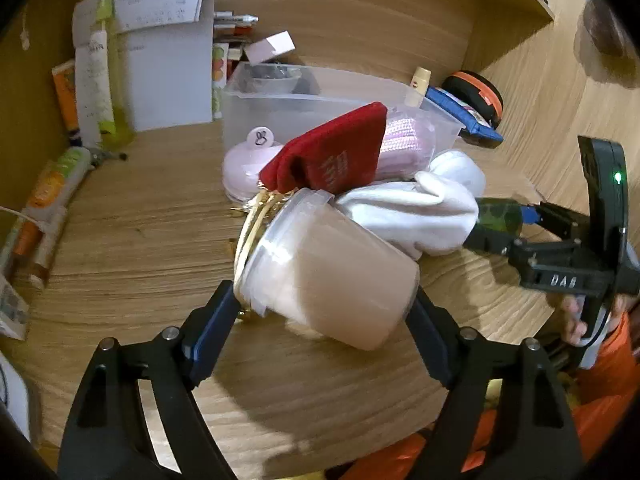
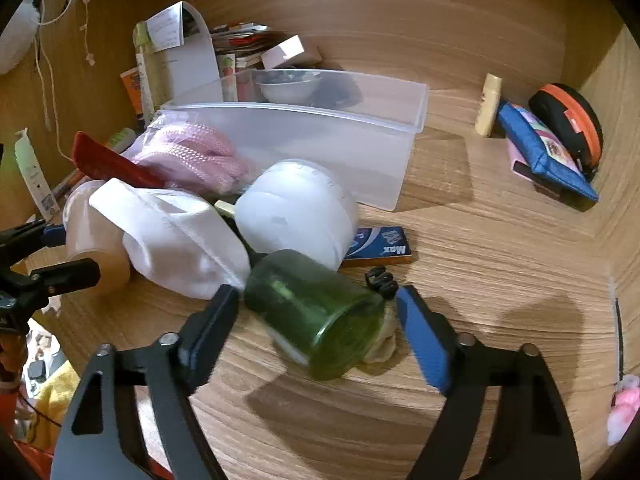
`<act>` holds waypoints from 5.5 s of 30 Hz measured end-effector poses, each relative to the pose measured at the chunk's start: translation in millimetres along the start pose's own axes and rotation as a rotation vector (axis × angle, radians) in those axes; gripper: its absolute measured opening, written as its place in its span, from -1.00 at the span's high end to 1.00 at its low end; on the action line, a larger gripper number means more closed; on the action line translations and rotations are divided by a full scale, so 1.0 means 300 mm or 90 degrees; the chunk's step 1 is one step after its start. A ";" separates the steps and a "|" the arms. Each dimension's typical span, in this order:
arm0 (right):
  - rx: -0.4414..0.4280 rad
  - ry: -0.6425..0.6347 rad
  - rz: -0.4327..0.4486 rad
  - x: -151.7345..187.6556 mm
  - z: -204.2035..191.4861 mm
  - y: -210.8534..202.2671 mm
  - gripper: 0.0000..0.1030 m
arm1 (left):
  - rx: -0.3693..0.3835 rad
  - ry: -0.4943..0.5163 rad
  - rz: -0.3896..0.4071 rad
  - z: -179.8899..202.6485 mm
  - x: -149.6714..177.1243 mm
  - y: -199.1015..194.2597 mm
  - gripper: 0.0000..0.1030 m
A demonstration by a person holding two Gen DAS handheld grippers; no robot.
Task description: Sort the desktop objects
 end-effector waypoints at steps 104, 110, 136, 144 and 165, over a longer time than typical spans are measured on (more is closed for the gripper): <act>-0.025 0.007 0.016 -0.454 0.100 0.190 -0.19 | 0.002 -0.019 -0.060 -0.154 -0.616 0.349 -0.11; -0.015 -0.020 -0.011 -0.457 0.077 0.243 -0.19 | -0.015 0.012 -0.099 -0.140 -0.597 0.399 -0.11; 0.029 -0.110 -0.001 -0.457 0.049 0.282 -0.19 | -0.048 0.080 -0.131 -0.148 -0.588 0.429 -0.21; 0.017 -0.121 0.001 -0.444 0.048 0.273 -0.19 | -0.058 0.067 -0.132 -0.166 -0.592 0.423 -0.20; 0.008 -0.052 0.130 -0.389 0.087 -0.153 -0.69 | -0.081 0.056 0.063 -0.141 -0.680 0.038 -0.84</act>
Point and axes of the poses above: each gripper's, at about its wrist camera, not at the fingertips, and y roughly the way its jaws point, z to its right, x to its underside, the point moved 6 cm from there along y, roughly the way its jaws point, and after that the axes turned 6 degrees about x, right-handed, at the moved point
